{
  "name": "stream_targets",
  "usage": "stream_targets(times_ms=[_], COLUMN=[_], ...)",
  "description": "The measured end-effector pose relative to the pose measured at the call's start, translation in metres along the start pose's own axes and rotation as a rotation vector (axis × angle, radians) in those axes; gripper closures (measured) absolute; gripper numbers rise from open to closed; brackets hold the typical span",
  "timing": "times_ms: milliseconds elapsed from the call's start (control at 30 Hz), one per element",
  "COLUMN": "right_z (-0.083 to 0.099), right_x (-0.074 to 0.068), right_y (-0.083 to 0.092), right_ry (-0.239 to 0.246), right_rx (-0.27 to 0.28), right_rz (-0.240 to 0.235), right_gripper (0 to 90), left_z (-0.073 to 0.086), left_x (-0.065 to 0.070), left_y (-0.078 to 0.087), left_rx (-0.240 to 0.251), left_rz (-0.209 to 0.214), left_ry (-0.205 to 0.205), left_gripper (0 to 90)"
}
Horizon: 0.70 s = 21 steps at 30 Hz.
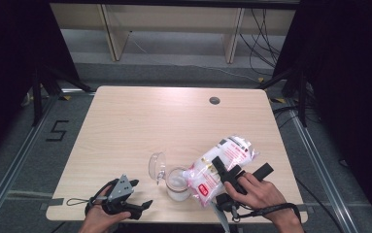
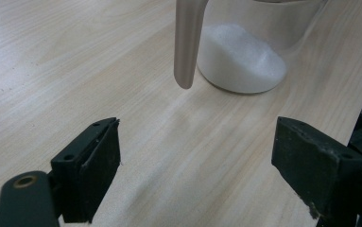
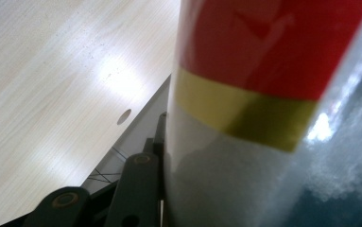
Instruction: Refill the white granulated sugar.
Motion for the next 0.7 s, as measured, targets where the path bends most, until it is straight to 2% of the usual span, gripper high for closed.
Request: stream_targets(times_ms=[33,67,100,133,167,233,700], right_z=[-0.0002,-0.0002,-0.0008,-0.0011,-0.0012,-0.0013,0.0002], right_x=[-0.0001,-0.0001,-0.0004,-0.0002,-0.0003,-0.0003,0.0012], right_y=[0.0000,0.0000,-0.0001,-0.0004,-0.0005,-0.0004,0.0021], right_ry=[-0.004,-0.004,-0.002,0.002,-0.001,0.000,-0.002], right_rx=[0.001,0.001,0.003,0.005,0.005,0.007,-0.004], right_rz=[0.001,0.001,-0.003,-0.005,-0.004,-0.008,0.000], right_gripper=[69.8,69.8,69.8,69.8,69.8,69.9,70.0], left_z=[0.0006,0.0000,0.0004,-0.0004,0.0009,-0.0001,-0.0005], left_x=[-0.0018,-0.0002,-0.0010,0.0014,-0.0018,0.0006,-0.0004], left_y=[0.0010,0.0004,0.0006,-0.0008,0.0009,0.0002,0.0001], left_rx=[-0.013,-0.001,-0.008,0.011,-0.014,0.003,0.008], left_rz=[-0.003,0.001,0.000,0.004,-0.001,0.005,-0.003], left_ry=[-0.017,-0.003,-0.011,0.011,-0.020,-0.001,-0.002], left_gripper=[15.9,15.9,15.9,15.9,15.9,15.9,15.9])
Point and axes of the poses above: each handheld gripper's, and its own axes: y roughly backward along the jaws, z roughly out of its underside, x roughly to its right, the point moved 7 cm from there along -y, roughly forward along the jaws, and after that the axes turned 11 degrees about x, right-handed, at the moved point
